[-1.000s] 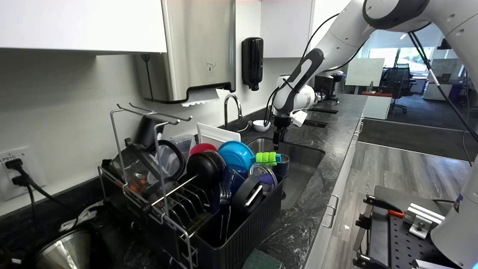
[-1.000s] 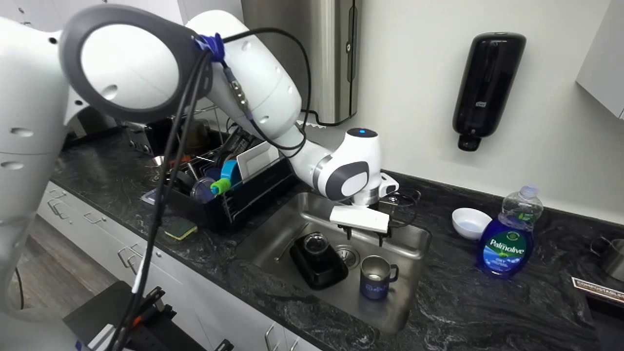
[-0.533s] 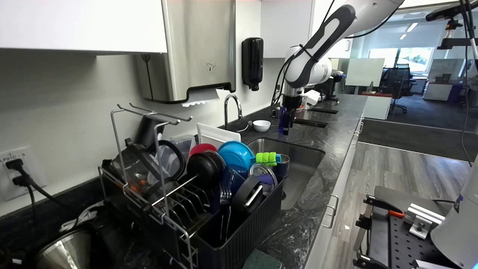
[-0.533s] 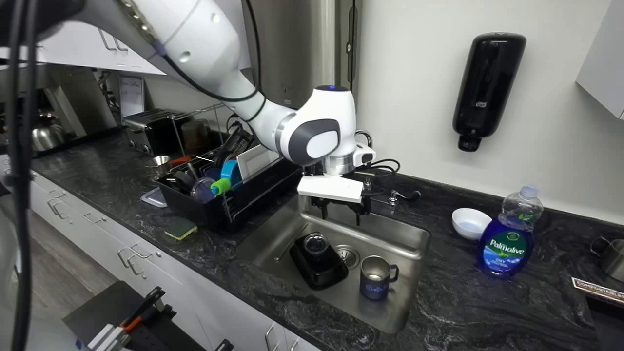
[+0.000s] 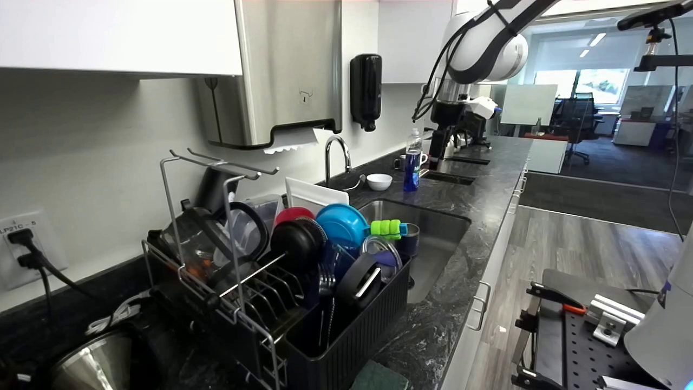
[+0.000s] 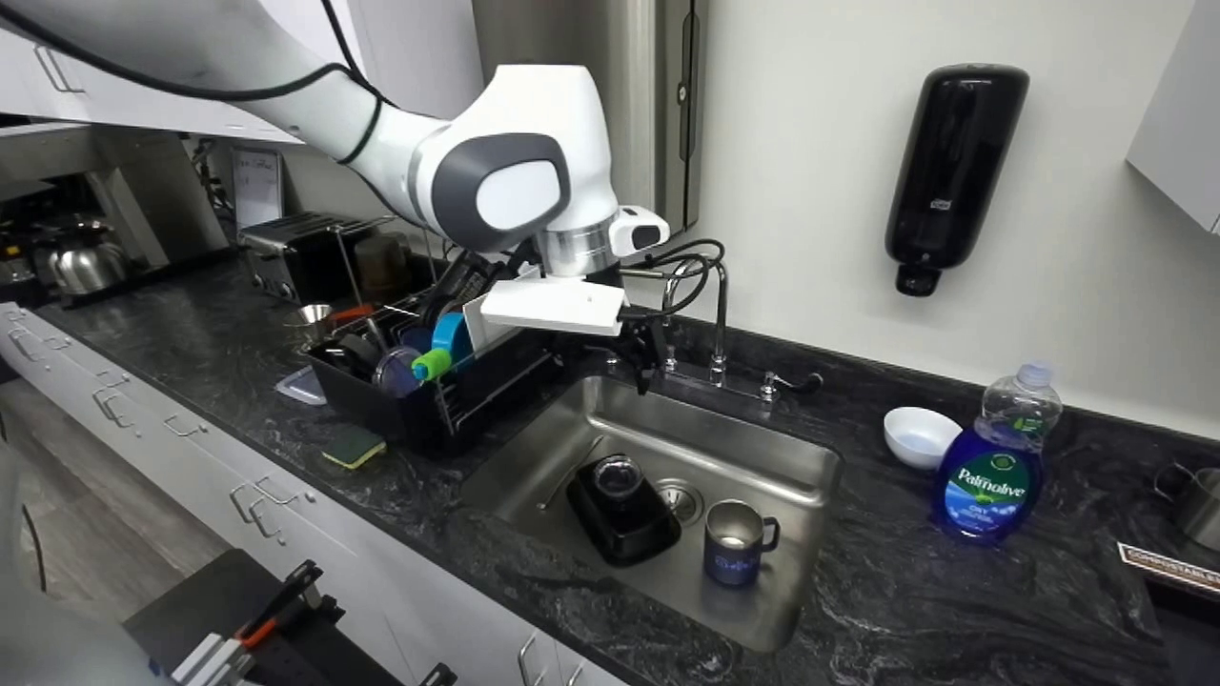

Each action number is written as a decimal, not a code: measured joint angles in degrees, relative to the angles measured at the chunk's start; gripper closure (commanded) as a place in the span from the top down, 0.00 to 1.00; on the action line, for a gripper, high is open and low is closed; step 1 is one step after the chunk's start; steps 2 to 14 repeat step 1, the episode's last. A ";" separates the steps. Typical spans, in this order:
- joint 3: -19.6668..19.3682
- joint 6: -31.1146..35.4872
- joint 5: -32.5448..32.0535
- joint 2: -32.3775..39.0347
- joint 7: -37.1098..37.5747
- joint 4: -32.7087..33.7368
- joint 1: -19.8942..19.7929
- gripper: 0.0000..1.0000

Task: Pick up the dark blue cup from the edge of the countertop and put it in the sink.

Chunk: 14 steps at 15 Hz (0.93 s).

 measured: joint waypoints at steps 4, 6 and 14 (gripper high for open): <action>-0.51 -0.73 0.00 -2.06 0.02 -1.20 0.69 1.00; -0.51 -0.73 0.00 -2.06 0.02 -1.20 0.69 1.00; -0.51 -0.73 0.00 -2.06 0.02 -1.20 0.69 1.00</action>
